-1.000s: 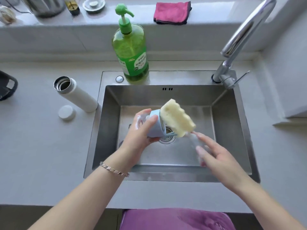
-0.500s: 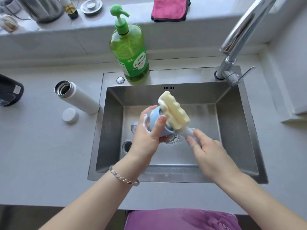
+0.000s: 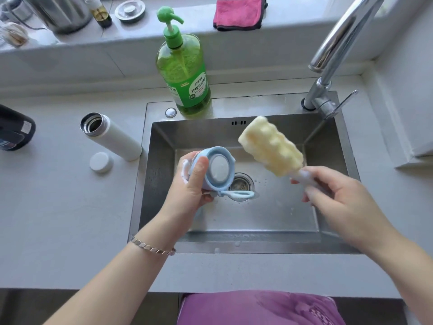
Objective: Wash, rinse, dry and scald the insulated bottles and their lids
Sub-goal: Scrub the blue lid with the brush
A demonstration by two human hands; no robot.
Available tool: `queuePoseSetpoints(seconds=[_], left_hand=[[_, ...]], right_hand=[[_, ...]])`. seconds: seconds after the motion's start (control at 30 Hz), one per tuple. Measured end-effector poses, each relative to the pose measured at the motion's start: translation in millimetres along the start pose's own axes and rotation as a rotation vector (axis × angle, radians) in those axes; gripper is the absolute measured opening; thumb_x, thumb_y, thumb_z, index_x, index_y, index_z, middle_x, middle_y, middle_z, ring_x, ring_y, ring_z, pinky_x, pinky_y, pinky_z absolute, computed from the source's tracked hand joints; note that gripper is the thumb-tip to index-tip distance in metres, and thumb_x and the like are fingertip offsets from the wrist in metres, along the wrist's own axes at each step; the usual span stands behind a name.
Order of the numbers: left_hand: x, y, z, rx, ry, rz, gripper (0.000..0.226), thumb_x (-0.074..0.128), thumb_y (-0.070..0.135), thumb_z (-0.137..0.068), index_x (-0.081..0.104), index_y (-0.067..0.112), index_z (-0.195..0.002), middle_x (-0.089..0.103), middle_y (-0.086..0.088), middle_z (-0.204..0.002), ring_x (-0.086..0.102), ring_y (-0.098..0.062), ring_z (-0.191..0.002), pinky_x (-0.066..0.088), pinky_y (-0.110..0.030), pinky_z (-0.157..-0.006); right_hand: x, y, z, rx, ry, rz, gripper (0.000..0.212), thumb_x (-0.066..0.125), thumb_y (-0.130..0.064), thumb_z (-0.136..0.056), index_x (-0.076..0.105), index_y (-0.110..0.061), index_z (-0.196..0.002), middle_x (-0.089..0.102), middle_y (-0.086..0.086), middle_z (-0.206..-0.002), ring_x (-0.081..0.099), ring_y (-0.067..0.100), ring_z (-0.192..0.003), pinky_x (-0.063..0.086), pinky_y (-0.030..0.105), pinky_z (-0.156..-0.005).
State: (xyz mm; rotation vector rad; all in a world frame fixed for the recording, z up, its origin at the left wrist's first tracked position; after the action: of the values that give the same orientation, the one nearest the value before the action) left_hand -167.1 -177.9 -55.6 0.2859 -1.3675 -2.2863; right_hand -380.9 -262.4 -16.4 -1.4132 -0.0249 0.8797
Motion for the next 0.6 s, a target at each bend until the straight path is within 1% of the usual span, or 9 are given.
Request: queuePoseSetpoints(seconds=[0.07, 0.17, 0.27, 0.33, 0.4, 0.47, 0.5, 0.53, 0.6], left_hand=[[4, -1, 3, -0.044, -0.032, 0.018, 0.041, 0.049, 0.061, -0.077, 0.051, 0.033, -0.107, 0.057, 0.002, -0.090, 0.056, -0.011, -0.065, 0.042, -0.024, -0.055], [8, -1, 8, -0.132, -0.075, 0.009, 0.037, 0.052, 0.059, -0.083, 0.051, 0.032, -0.110, 0.058, 0.004, -0.080, 0.052, -0.006, -0.050, 0.039, -0.021, -0.052], [9, 0, 12, -0.131, -0.125, -0.029, 0.060, 0.073, 0.042, -0.061, 0.049, 0.033, -0.115, 0.062, 0.010, -0.077, 0.054, -0.006, -0.054, 0.040, -0.019, -0.050], [9, 1, 15, -0.135, -0.143, -0.037, 0.067, 0.076, 0.024, -0.056, 0.048, 0.033, -0.116, 0.062, 0.010, -0.081, 0.057, -0.010, -0.064, 0.041, -0.020, -0.054], [11, 1, 18, -0.157, -0.160, -0.019, 0.070, 0.074, 0.014, -0.058, 0.045, 0.032, -0.119, 0.062, 0.003, -0.099, 0.064, -0.015, -0.078, 0.050, -0.026, -0.060], [16, 1, 22, -0.192, -0.189, 0.064, 0.077, 0.072, 0.001, -0.063, 0.036, 0.028, -0.125, 0.055, -0.009, -0.117, 0.068, -0.025, -0.093, 0.057, -0.035, -0.065], [18, 1, 25, -0.208, -0.202, 0.095, 0.080, 0.069, -0.009, -0.067, 0.031, 0.028, -0.127, 0.052, -0.014, -0.121, 0.069, -0.029, -0.092, 0.058, -0.037, -0.065], [20, 2, 27, -0.217, -0.212, 0.104, 0.080, 0.064, -0.017, -0.073, 0.026, 0.029, -0.127, 0.049, -0.015, -0.121, 0.070, -0.030, -0.088, 0.059, -0.037, -0.064], [22, 4, 31, -0.217, -0.232, 0.093, 0.077, 0.054, -0.021, -0.079, 0.023, 0.028, -0.128, 0.047, -0.016, -0.122, 0.071, -0.030, -0.083, 0.058, -0.031, -0.059]], right_hand=[[12, -5, 1, -0.046, -0.018, 0.040, 0.035, 0.049, 0.001, -0.087, 0.061, -0.031, -0.097, 0.061, -0.016, -0.066, 0.042, 0.008, -0.045, 0.032, 0.012, -0.045], [28, -5, 2, -0.089, -0.108, 0.205, 0.050, 0.045, -0.028, -0.089, 0.034, -0.063, -0.122, 0.059, -0.005, -0.062, 0.042, 0.010, -0.048, 0.039, 0.031, -0.053], [38, -4, 3, -0.124, -0.150, 0.304, 0.042, 0.042, -0.043, -0.091, 0.027, -0.071, -0.118, 0.049, -0.010, -0.049, 0.045, 0.007, -0.051, 0.034, 0.031, -0.052], [42, -4, 4, -0.129, -0.164, 0.232, 0.037, 0.044, -0.034, -0.094, 0.041, -0.067, -0.113, 0.047, -0.009, -0.049, 0.047, 0.009, -0.052, 0.034, 0.029, -0.053], [43, -1, 2, -0.127, -0.148, 0.147, 0.035, 0.047, -0.018, -0.095, 0.055, -0.051, -0.100, 0.052, -0.010, -0.064, 0.051, 0.008, -0.063, 0.038, 0.021, -0.061], [42, 1, -1, -0.156, -0.094, 0.139, 0.038, 0.045, -0.002, -0.092, 0.053, -0.039, -0.083, 0.052, -0.011, -0.072, 0.051, 0.008, -0.069, 0.037, 0.017, -0.063], [43, -1, -3, -0.176, -0.070, 0.144, 0.038, 0.043, -0.001, -0.090, 0.050, -0.037, -0.081, 0.051, -0.014, -0.072, 0.050, 0.007, -0.069, 0.035, 0.017, -0.061], [43, -2, -4, -0.191, -0.057, 0.150, 0.037, 0.041, -0.003, -0.089, 0.051, -0.038, -0.085, 0.052, -0.017, -0.074, 0.049, 0.005, -0.070, 0.035, 0.018, -0.061], [45, -3, -7, -0.161, -0.090, 0.174, 0.046, 0.041, -0.004, -0.090, 0.053, -0.040, -0.116, 0.057, -0.019, -0.086, 0.050, 0.006, -0.074, 0.041, 0.028, -0.068]])
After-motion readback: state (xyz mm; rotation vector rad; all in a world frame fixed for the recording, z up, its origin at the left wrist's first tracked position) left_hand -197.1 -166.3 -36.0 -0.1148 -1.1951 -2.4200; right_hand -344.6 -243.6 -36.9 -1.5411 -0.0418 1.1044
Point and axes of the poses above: each hand's wrist, its own z-axis away from the middle knuckle, its own x-axis out of the palm, y = z × x, the point moved 4 cm from there along -z, towards the middle knuckle
